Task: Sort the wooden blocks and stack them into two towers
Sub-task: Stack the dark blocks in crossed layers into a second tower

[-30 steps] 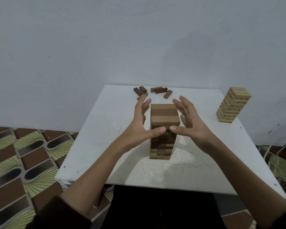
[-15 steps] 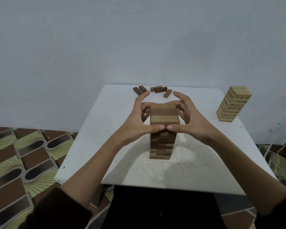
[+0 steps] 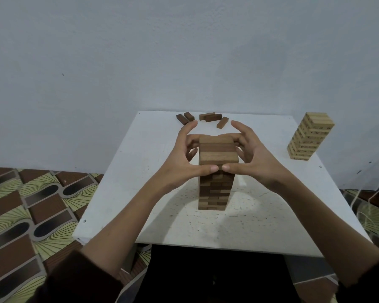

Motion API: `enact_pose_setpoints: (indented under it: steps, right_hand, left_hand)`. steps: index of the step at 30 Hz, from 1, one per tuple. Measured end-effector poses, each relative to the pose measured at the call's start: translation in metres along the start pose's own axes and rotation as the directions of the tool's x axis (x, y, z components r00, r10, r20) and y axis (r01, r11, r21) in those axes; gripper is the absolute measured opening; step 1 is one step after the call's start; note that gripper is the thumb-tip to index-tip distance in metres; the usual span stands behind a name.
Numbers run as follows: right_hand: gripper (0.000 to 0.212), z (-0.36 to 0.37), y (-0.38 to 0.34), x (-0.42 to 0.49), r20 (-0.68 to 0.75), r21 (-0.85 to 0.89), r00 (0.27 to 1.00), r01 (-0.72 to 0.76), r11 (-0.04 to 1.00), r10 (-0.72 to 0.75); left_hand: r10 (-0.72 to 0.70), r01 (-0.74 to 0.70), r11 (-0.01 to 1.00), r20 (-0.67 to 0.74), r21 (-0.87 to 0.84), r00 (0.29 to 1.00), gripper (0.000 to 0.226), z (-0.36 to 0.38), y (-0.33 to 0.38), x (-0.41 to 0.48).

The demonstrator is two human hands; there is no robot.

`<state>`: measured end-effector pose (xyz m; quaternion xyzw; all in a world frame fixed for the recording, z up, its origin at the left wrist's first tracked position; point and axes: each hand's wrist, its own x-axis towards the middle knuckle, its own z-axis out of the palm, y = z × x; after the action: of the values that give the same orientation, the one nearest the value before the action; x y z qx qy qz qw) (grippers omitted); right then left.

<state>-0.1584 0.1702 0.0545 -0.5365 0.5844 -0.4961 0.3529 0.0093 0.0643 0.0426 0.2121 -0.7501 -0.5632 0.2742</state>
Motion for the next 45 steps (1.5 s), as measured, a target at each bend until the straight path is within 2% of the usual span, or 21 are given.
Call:
enact_pose_setpoints:
  steps: [2, 6, 7, 10, 13, 19, 23, 26, 28, 32, 35, 38, 45]
  right_hand:
    - [0.093, 0.0, 0.001, -0.002, -0.002, 0.017, 1.0, 0.005, 1.0, -0.005]
    - [0.055, 0.009, -0.005, -0.006, -0.113, 0.141, 0.992, -0.044, 0.989, 0.061]
    - [0.054, 0.013, -0.007, -0.006, -0.144, 0.196, 0.986, -0.057, 0.979, 0.086]
    - [0.07, 0.027, -0.014, -0.01, -0.173, 0.305, 0.974, -0.088, 0.948, 0.146]
    - [0.045, 0.037, -0.018, -0.011, -0.149, 0.35, 0.977, -0.091, 0.932, 0.151]
    - [0.05, 0.044, -0.015, -0.009, -0.135, 0.4, 0.981, -0.071, 0.914, 0.136]
    - [0.052, 0.046, -0.015, -0.009, -0.157, 0.448, 0.976, -0.068, 0.891, 0.153]
    - [0.055, 0.046, -0.015, -0.01, -0.166, 0.456, 0.973, -0.069, 0.887, 0.161]
    - [0.055, 0.046, -0.016, -0.011, -0.157, 0.43, 0.974, -0.082, 0.899, 0.164]
    - [0.056, 0.043, -0.015, -0.013, -0.177, 0.43, 0.972, -0.064, 0.901, 0.153]
    - [0.054, 0.044, -0.009, -0.015, -0.217, 0.349, 0.966, -0.058, 0.935, 0.141]
    - [0.061, 0.048, -0.002, -0.015, -0.167, 0.411, 0.973, -0.08, 0.908, 0.161]
    - [0.066, 0.053, 0.01, -0.014, -0.167, 0.442, 0.966, -0.104, 0.891, 0.196]
  left_hand:
    - [0.004, -0.004, 1.0, -0.002, -0.008, 1.0, 0.107, 0.001, 0.003, -0.004]
    - [-0.055, 0.051, 0.992, -0.035, -0.112, 0.998, 0.105, 0.009, 0.012, -0.01]
    - [-0.094, 0.089, 0.987, -0.03, -0.136, 0.995, 0.102, 0.012, 0.012, -0.01]
    - [-0.196, 0.181, 0.965, -0.063, -0.189, 0.979, 0.077, 0.022, 0.016, -0.013]
    - [-0.197, 0.178, 0.968, -0.094, -0.179, 0.976, 0.058, 0.03, 0.013, -0.016]
    - [-0.182, 0.159, 0.912, -0.026, -0.379, 0.983, 0.04, 0.036, 0.018, -0.015]
    - [-0.165, 0.139, 0.967, -0.109, -0.214, 0.98, 0.046, 0.04, 0.017, -0.021]
    - [-0.17, 0.15, 0.977, -0.131, -0.152, 0.977, 0.049, 0.041, 0.017, -0.021]
    - [-0.161, 0.136, 0.974, -0.135, -0.179, 0.978, 0.048, 0.041, 0.018, -0.022]
    - [-0.199, 0.143, 0.91, -0.106, -0.39, 0.974, 0.044, 0.04, 0.019, -0.018]
    - [-0.19, 0.139, 0.906, -0.091, -0.4, 0.978, 0.053, 0.04, 0.013, -0.019]
    - [-0.209, 0.157, 0.897, -0.084, -0.414, 0.974, 0.056, 0.041, 0.005, -0.019]
    - [-0.23, 0.165, 0.883, -0.098, -0.44, 0.968, 0.056, 0.047, -0.004, -0.018]
